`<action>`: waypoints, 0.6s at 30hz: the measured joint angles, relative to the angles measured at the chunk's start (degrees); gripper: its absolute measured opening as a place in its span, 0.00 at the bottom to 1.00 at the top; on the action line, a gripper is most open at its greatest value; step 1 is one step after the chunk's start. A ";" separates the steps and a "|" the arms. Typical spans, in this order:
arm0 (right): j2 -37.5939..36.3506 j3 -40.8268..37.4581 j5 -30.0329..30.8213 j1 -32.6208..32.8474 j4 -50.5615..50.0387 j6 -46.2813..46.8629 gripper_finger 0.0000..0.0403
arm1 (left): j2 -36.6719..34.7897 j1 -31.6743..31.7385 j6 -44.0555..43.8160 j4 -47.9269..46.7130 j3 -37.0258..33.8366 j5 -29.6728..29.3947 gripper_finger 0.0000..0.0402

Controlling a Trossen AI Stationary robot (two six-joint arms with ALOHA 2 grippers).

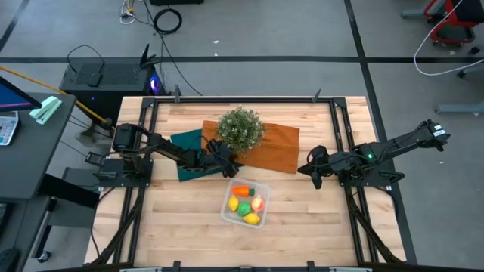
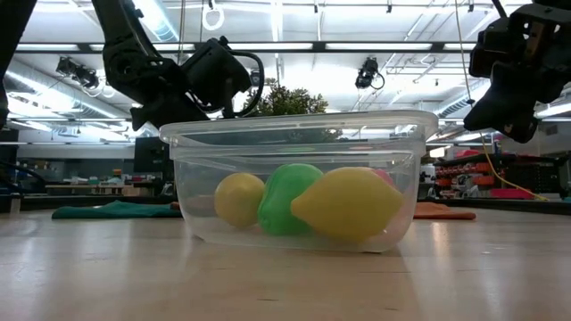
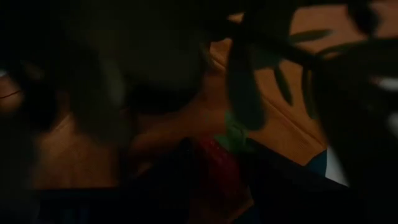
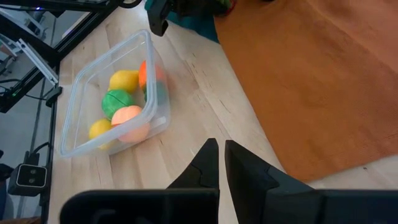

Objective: Pick and placing Produce into tupperware
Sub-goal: Put the strawberry into the transparent bin

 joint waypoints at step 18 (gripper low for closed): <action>0.00 0.00 -0.02 -0.02 0.00 -0.02 0.00 | 0.00 -0.13 0.00 0.63 0.00 0.00 0.30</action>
